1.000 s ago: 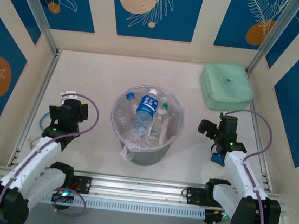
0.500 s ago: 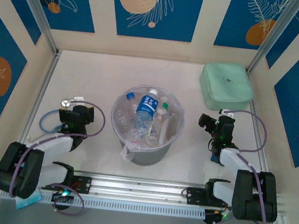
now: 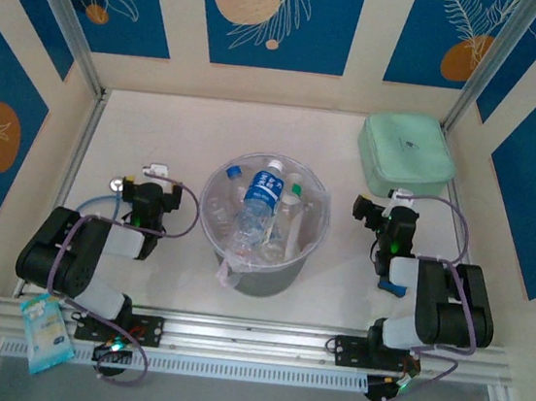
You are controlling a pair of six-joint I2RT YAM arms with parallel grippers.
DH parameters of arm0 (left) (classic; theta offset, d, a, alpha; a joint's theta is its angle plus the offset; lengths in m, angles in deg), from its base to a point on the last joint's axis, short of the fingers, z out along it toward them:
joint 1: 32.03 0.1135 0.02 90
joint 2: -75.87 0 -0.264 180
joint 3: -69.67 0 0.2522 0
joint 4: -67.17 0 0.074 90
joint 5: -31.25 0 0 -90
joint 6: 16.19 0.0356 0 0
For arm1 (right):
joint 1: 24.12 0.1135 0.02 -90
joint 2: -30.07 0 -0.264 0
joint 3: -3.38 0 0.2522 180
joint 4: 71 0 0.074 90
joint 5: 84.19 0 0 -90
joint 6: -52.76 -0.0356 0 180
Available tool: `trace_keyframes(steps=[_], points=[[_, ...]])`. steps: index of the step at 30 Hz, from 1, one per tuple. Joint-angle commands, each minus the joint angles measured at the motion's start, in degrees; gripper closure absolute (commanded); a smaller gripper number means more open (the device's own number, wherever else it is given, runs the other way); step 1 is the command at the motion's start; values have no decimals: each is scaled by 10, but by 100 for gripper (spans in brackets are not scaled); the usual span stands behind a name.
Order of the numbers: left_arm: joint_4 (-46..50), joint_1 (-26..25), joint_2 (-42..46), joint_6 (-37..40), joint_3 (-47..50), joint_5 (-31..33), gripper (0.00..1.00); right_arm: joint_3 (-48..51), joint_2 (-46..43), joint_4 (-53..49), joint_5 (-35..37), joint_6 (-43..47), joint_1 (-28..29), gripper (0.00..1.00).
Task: Put the plastic bottles in the bin
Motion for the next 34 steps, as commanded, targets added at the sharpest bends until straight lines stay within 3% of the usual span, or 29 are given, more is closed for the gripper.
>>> trace_keyframes(steps=[1, 3, 5, 6, 7, 8, 9, 10, 34], points=[[-67, 11, -6, 13, 2, -39, 0, 10, 62, 140, -7, 27, 6, 1], [-65, 17, -4, 5, 7, -57, 0, -16, 29, 32, -4, 27, 12, 1], [-131, 29, -53, 9, 16, -86, 0, -12, 55, 89, 3, 30, 13, 1], [-141, 27, -55, 13, 10, -77, 0, -19, 44, 55, 13, 31, 18, 1], [-56, 27, -25, -1, -3, -82, 0, -25, 37, 28, 15, 27, 16, 1], [-50, 30, -31, -3, -5, -82, 0, -20, 46, 55, 18, 32, 18, 1], [-97, 29, -49, 7, 0, -79, 0, -26, 46, 46, 18, 33, 19, 1], [-96, 28, -42, 6, 1, -78, 0, -44, 42, 6, 15, 34, 20, 1], [-78, 30, -41, 1, -4, -79, 0, -43, 48, 13, 13, 45, 27, 1]])
